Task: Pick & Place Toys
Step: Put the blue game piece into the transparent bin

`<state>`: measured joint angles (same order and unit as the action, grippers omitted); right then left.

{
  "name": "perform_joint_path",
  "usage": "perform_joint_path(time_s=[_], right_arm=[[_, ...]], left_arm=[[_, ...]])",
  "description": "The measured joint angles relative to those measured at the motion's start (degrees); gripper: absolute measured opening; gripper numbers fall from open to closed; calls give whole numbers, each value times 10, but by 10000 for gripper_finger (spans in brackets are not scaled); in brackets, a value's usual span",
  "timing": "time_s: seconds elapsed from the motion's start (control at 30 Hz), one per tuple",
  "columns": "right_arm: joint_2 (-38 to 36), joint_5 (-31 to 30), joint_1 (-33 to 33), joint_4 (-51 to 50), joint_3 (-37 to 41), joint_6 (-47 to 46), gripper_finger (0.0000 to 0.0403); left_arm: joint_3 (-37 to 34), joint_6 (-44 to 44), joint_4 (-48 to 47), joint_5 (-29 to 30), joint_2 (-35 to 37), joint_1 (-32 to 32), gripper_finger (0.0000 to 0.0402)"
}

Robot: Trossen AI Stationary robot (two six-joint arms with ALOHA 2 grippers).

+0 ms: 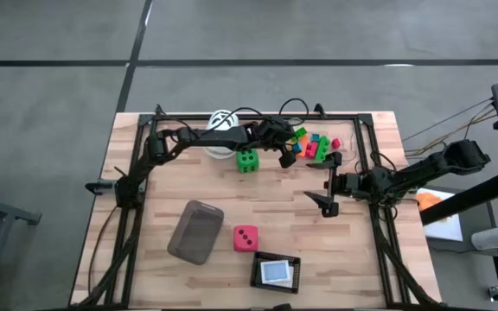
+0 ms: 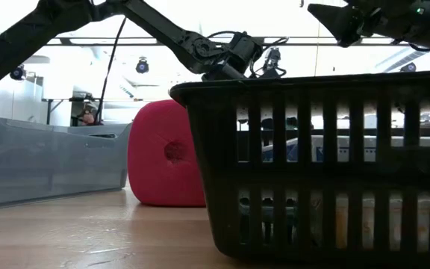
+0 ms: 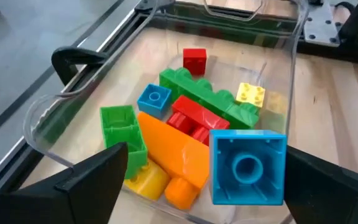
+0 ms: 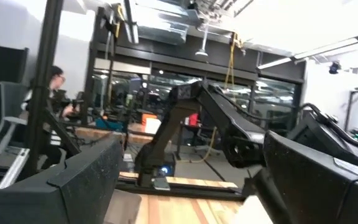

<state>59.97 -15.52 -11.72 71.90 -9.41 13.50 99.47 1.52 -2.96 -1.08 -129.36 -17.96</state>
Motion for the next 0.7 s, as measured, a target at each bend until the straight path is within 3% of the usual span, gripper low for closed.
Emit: perform_joint_path(time_s=[0.23, 0.7], right_arm=[[2, -58, 0, -9, 0, 0, 380], [1, -64, 0, -16, 0, 0, 380]], left_arm=[[4, 28, -14, -2, 0, 0, 395], [5, 30, -77, -12, 16, 1, 395]])
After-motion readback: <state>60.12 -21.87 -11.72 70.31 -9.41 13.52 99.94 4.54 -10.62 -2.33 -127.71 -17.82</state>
